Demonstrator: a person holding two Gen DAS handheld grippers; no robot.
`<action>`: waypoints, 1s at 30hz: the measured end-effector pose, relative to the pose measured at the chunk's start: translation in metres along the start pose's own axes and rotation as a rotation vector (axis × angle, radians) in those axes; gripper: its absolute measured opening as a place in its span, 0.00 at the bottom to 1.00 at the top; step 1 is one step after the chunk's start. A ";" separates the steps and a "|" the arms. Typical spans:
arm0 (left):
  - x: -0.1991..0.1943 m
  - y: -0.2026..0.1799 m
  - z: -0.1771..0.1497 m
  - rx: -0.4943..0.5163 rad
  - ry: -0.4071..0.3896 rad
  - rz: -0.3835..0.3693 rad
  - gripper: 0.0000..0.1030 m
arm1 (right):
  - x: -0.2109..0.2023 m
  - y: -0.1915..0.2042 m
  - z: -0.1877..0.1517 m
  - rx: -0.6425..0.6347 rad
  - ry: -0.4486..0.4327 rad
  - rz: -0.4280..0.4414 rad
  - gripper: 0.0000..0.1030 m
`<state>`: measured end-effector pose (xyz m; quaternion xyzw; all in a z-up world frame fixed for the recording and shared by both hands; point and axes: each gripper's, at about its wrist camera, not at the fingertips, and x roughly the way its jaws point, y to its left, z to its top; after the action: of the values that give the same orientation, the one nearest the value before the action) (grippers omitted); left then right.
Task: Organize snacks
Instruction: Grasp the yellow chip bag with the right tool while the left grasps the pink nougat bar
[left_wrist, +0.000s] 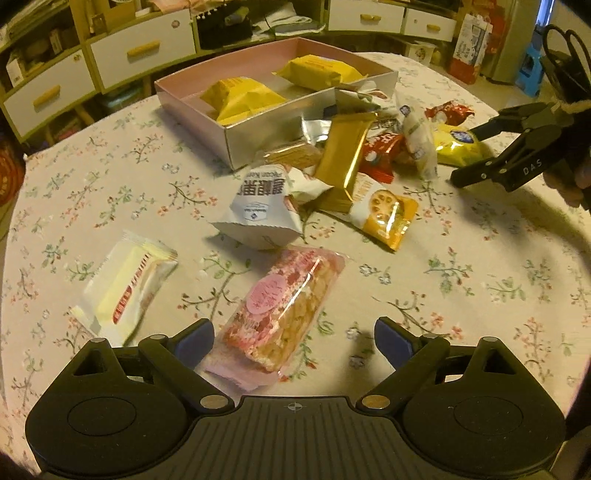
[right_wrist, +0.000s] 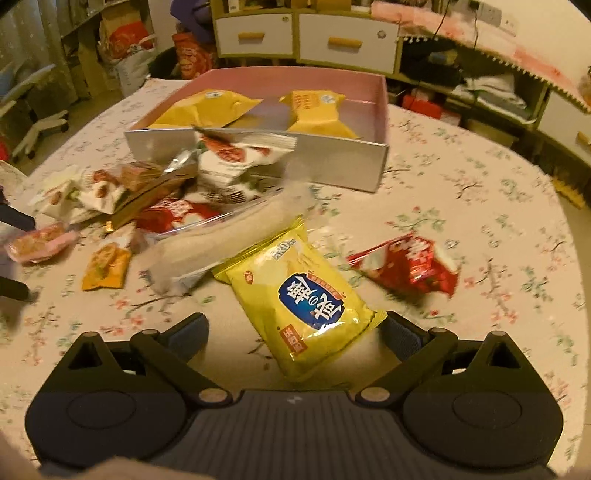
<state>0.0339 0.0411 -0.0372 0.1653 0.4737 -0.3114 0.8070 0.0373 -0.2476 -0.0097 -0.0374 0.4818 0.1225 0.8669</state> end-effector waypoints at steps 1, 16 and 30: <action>-0.001 -0.001 0.000 -0.003 0.001 -0.006 0.91 | -0.002 0.002 -0.001 0.001 0.002 0.012 0.97; -0.009 -0.034 0.005 0.039 -0.010 -0.085 0.91 | -0.027 0.067 -0.012 -0.121 0.088 0.209 0.94; 0.012 -0.017 0.016 -0.135 0.019 0.058 0.60 | -0.018 0.058 -0.001 -0.054 0.067 0.087 0.78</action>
<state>0.0376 0.0152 -0.0397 0.1272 0.4963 -0.2539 0.8204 0.0132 -0.1946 0.0085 -0.0441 0.5082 0.1719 0.8427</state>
